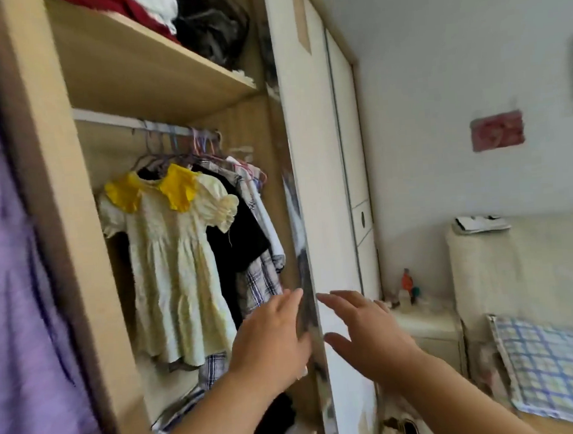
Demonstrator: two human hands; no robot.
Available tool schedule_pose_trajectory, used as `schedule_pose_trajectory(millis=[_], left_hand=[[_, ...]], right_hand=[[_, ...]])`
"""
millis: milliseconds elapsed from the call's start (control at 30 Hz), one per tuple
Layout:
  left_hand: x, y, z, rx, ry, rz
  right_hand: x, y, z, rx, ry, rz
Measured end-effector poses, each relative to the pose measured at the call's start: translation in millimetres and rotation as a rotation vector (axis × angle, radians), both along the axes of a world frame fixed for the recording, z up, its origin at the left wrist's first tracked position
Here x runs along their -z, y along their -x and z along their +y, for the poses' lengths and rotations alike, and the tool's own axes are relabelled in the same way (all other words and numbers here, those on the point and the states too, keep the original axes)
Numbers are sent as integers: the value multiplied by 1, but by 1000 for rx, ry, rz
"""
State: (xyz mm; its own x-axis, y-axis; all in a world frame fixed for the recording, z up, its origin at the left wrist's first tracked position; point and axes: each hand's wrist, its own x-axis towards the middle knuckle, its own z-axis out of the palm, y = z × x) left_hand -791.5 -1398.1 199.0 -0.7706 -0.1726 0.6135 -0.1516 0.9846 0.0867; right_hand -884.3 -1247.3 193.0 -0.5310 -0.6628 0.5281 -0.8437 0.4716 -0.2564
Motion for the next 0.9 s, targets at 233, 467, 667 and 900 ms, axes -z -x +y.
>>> schedule_pose_trajectory(millis=[233, 467, 667, 900], left_hand=[[-65, 27, -69, -210, 19, 186], [-112, 62, -125, -407, 6, 234], [-164, 91, -166, -492, -53, 213], [-218, 134, -216, -543, 18, 228]], right_hand=[[-80, 51, -97, -220, 162, 129], [-144, 139, -189, -458, 198, 224], [-204, 204, -265, -558, 190, 157], [-264, 276, -338, -472, 228, 22]])
